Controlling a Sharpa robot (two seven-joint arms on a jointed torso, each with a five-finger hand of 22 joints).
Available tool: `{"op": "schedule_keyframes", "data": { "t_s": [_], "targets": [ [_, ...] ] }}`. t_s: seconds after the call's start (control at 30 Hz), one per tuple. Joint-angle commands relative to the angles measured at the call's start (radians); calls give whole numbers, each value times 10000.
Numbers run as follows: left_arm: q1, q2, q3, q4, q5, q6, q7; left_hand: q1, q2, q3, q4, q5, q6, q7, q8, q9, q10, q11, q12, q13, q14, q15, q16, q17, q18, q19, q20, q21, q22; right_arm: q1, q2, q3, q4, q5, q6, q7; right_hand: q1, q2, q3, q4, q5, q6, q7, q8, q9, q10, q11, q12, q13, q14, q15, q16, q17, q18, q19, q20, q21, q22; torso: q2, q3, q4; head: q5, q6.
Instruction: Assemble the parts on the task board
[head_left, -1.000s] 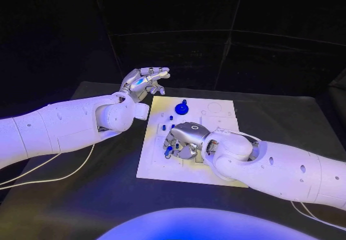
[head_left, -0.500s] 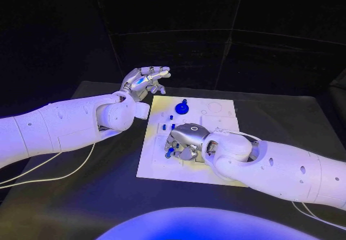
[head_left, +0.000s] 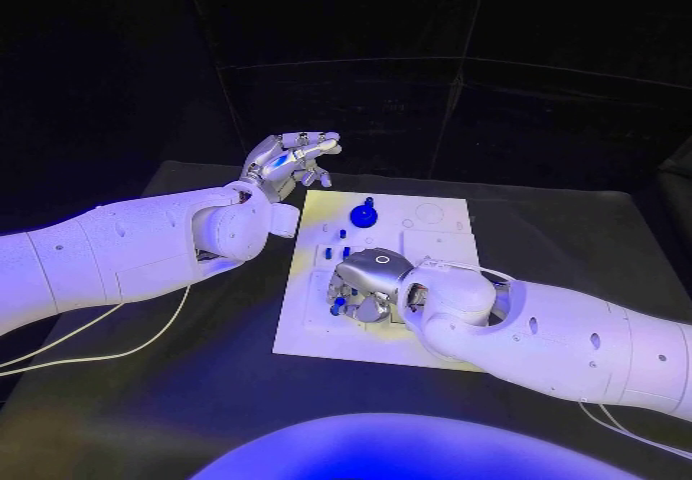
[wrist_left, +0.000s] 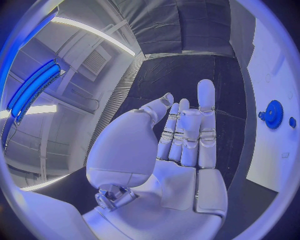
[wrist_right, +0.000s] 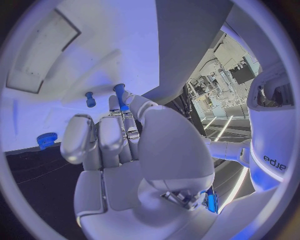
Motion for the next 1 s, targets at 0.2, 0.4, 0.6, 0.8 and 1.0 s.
{"op": "schedule_keyframes", "data": {
  "t_s": [0.2,0.4,0.6,0.8,1.0],
  "targets": [
    [15,11,9,5,7,127,34,84,22,-40,6,4,23,40,28,-15,-15,32,48,-11,-59,2,-68,-13,63,-60,25,-59,-13,-32,101,-92,-50,-415,221,-179,-365,-206,-53,90,183,-260,167,-175,-67,-134,78,-260,-21,135,60,-55,-92,-45,-88,99,-57,-73,-4,0,9,7,4],
    [15,15,9,-1,7,133,29,84,22,-40,6,4,23,40,28,-15,-15,32,48,-11,-59,2,-68,-13,63,-60,25,-59,-13,-33,131,-104,-42,-369,-269,-98,-937,-636,-427,342,67,-971,384,-370,-184,-831,349,-625,-152,138,271,57,13,-11,-222,280,-183,-290,2,5,1,16,6],
    [15,18,9,-9,7,144,18,84,22,-40,6,4,23,40,28,-15,-15,32,48,-11,-59,2,-68,-13,63,-60,25,-59,-13,-34,113,-107,-33,-253,-749,23,-1007,-701,-740,414,50,-1451,423,-342,-173,-1462,458,-713,-173,-15,369,-175,-416,121,-544,395,-553,-932,-4,4,3,2,6],
    [15,15,8,-12,6,162,2,88,40,-72,4,4,18,43,32,-15,-27,36,64,-14,-78,7,-67,-47,64,-66,31,-75,-34,-44,-16,-108,46,-135,-1529,129,-940,-686,-1242,426,55,-2057,406,-334,-170,-2178,489,-651,-166,-232,400,-437,-875,242,-881,427,-977,-1600,0,11,-4,-7,25],
    [14,-3,7,-23,6,180,-13,88,40,-72,4,4,18,43,32,-15,-27,36,64,-14,-78,7,-67,-47,64,-66,31,-75,-34,-55,-531,-102,416,153,-2346,311,-816,-639,-1789,448,190,-2371,408,-321,-158,-2660,494,-416,-144,-347,408,-575,-1160,316,-1056,441,-1294,-2071,-7,7,-9,-64,54]
  ]
}}
